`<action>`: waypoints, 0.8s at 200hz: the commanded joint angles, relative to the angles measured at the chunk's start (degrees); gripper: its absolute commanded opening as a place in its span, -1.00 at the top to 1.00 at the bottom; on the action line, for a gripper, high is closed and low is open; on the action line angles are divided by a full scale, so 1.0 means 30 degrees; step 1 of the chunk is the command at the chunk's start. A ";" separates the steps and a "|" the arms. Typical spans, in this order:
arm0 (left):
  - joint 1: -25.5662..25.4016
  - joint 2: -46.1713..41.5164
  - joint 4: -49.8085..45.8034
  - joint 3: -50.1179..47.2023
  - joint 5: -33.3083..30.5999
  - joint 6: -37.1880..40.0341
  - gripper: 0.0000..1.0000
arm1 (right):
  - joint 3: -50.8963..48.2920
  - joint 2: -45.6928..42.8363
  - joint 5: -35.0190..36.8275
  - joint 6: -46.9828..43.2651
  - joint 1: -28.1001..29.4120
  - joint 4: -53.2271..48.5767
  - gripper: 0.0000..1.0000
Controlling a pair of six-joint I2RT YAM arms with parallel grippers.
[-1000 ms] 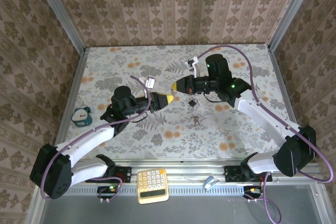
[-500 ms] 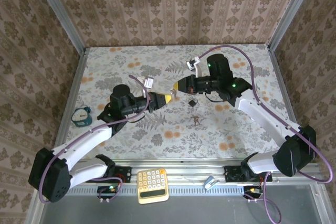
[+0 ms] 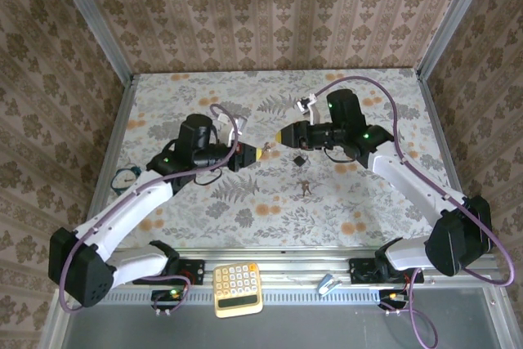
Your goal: Unlock with the key
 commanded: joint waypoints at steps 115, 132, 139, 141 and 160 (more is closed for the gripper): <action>0.0214 0.1311 -0.2786 0.2302 0.3373 0.2254 1.00 | -0.1760 0.0251 -0.2935 -0.1350 0.0349 0.2856 0.16; 0.0212 0.1107 -0.2371 0.2091 0.3622 0.2007 1.00 | -0.1780 0.0364 -0.3230 -0.1398 0.0378 0.2910 0.15; 0.0212 0.1004 -0.2191 0.2017 0.3712 0.1916 1.00 | -0.1786 0.0412 -0.3313 -0.1419 0.0396 0.2895 0.14; 0.0212 0.0989 -0.2127 0.2011 0.3711 0.1889 1.00 | -0.1811 0.0423 -0.3348 -0.1430 0.0404 0.2895 0.14; 0.0270 0.0701 -0.1733 0.1832 0.3784 0.1647 1.00 | -0.1896 0.0485 -0.3569 -0.1491 0.0477 0.2927 0.12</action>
